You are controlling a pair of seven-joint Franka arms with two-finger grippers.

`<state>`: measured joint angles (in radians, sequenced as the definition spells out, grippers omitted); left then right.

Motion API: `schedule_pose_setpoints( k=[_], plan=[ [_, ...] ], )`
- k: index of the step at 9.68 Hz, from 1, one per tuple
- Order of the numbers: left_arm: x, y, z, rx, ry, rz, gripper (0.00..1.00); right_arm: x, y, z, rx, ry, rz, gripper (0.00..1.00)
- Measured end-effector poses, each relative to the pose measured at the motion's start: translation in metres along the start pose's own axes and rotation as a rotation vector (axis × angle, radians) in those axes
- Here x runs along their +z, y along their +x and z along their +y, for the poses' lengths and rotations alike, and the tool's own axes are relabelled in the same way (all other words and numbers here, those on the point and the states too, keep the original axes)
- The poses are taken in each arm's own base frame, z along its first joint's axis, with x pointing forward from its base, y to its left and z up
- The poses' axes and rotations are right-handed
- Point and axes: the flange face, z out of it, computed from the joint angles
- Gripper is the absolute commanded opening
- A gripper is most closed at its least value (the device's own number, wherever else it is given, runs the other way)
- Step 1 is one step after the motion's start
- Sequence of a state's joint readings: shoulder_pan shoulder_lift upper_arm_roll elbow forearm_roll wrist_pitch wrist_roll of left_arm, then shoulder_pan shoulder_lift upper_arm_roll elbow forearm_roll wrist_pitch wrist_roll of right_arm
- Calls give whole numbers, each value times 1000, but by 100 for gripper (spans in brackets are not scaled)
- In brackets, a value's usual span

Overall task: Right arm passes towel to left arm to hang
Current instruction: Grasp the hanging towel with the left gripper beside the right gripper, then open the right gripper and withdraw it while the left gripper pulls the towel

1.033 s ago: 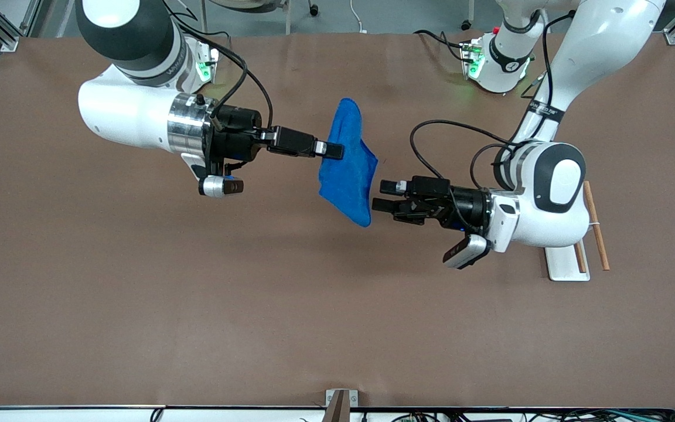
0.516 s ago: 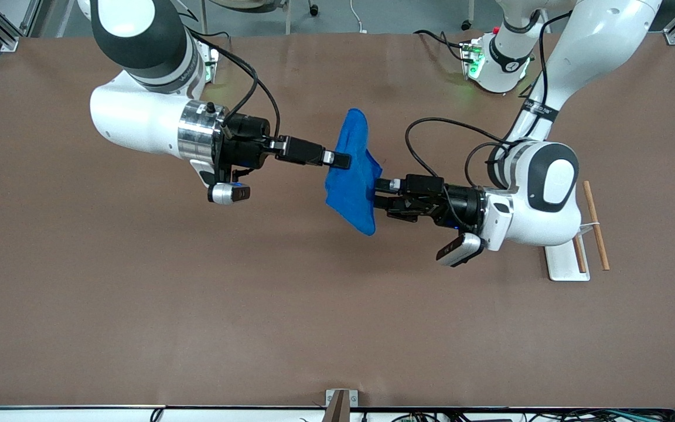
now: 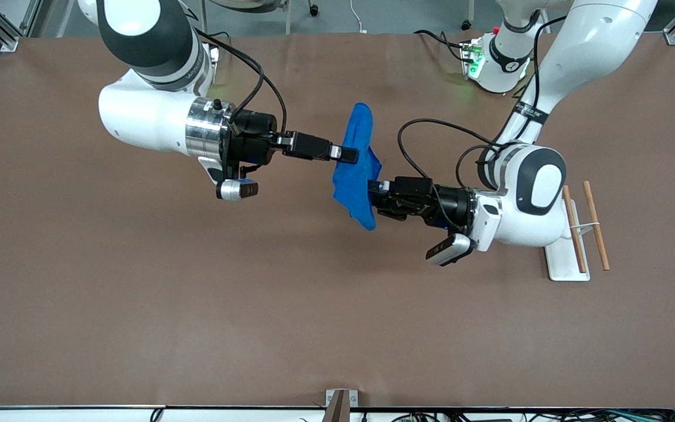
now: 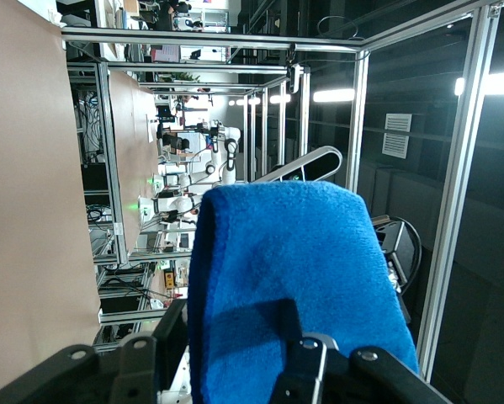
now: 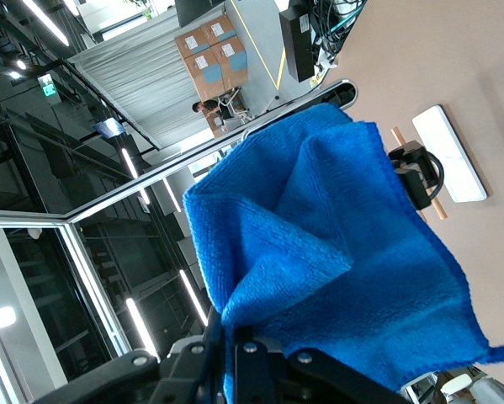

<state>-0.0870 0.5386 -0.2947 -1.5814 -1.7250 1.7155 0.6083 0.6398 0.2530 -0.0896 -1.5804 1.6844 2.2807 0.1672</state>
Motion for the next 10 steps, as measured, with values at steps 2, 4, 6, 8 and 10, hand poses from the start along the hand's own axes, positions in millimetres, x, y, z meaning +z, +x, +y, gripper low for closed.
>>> schedule_pose_setpoints(
  k=[2,4,6,8,10],
  plan=[
    [-5,1,2,2,-5,1,28,2,0,2,2,-3,-1,3],
    [-8,3,5,9,-6,5,12,4,2,5,6,-7,-1,4],
    [-13,6,8,15,-7,12,5,5,5,8,10,-11,0,30],
    [-20,8,10,18,-7,23,0,4,5,8,10,-10,5,100],
    [-25,9,12,27,12,19,0,-4,14,8,6,-15,30,100]
  ],
)
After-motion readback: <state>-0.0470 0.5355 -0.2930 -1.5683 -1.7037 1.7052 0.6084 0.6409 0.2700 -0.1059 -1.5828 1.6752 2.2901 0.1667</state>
